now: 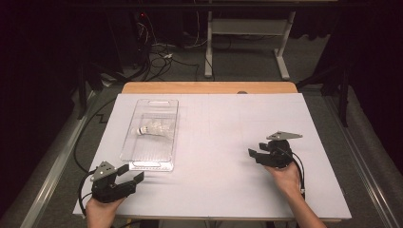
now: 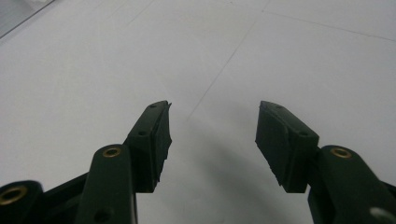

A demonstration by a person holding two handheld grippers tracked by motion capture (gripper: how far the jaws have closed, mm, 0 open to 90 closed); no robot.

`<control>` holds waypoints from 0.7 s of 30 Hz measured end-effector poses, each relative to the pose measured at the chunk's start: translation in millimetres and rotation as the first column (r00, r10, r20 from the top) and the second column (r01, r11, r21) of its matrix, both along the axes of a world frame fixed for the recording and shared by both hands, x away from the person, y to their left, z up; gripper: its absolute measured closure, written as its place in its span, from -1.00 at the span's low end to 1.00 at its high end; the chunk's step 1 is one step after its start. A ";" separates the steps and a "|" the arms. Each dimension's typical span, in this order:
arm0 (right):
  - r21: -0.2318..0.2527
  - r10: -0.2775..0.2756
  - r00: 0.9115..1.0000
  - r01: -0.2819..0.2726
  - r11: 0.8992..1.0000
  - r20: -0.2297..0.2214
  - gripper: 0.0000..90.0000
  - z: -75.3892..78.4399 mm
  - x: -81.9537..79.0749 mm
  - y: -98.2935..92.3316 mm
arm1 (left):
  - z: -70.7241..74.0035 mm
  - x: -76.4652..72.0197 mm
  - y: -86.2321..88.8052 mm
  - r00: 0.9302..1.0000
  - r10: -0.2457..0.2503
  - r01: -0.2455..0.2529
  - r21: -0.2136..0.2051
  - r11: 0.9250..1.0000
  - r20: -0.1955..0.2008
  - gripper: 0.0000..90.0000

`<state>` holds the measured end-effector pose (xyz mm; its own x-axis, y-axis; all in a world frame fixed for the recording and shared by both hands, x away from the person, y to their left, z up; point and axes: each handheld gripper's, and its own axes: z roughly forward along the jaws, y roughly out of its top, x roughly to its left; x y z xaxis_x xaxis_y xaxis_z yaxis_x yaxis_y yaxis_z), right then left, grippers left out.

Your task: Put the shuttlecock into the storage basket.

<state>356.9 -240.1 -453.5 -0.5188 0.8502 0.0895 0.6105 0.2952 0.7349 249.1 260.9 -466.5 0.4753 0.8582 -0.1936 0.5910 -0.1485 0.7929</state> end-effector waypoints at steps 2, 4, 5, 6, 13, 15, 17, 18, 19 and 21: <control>0.002 -0.003 1.000 0.003 1.000 0.003 0.00 0.2 -1.0 -1.5 | 0.0 0.1 0.1 1.000 0.000 0.000 0.000 1.000 0.000 -0.29; 0.002 -0.002 1.000 0.002 1.000 0.005 0.00 0.3 -2.0 -3.2 | 0.0 0.0 0.1 1.000 0.001 -0.001 -0.001 1.000 0.001 -0.29; 0.002 -0.003 1.000 0.003 1.000 0.008 0.00 0.0 -2.7 -3.9 | 0.0 0.0 0.1 1.000 0.001 -0.001 -0.001 1.000 0.001 -0.29; 0.003 -0.006 1.000 0.006 1.000 0.005 -0.01 -0.2 -3.4 -4.4 | 0.0 0.0 0.1 1.000 0.001 -0.001 -0.001 1.000 0.001 -0.29; 0.010 -0.016 1.000 0.016 1.000 0.011 -0.02 -1.9 -7.3 -10.8 | 0.0 -0.2 0.2 1.000 0.003 -0.003 -0.003 1.000 0.001 -0.29; 0.014 -0.022 1.000 0.022 1.000 0.010 -0.03 -2.2 -8.6 -12.1 | 0.1 -0.3 0.3 1.000 0.003 -0.003 -0.003 1.000 0.001 -0.29; 0.014 -0.022 1.000 0.022 1.000 0.014 -0.03 -2.7 -9.9 -13.6 | 0.0 -0.3 0.3 1.000 0.004 -0.004 -0.004 1.000 0.001 -0.29; 0.015 -0.024 1.000 0.023 1.000 0.012 -0.04 -2.8 -10.4 -14.1 | 0.0 -0.2 0.3 1.000 0.004 -0.004 -0.004 1.000 0.001 -0.29; 0.014 -0.024 1.000 0.024 1.000 0.012 -0.04 -2.9 -10.8 -14.7 | 0.1 -0.3 0.3 1.000 0.004 -0.004 -0.005 1.000 0.001 -0.29; 0.016 -0.026 1.000 0.026 1.000 0.014 -0.05 -2.8 -11.9 -15.9 | 0.1 -0.4 0.4 1.000 0.003 -0.003 -0.005 1.000 0.002 -0.29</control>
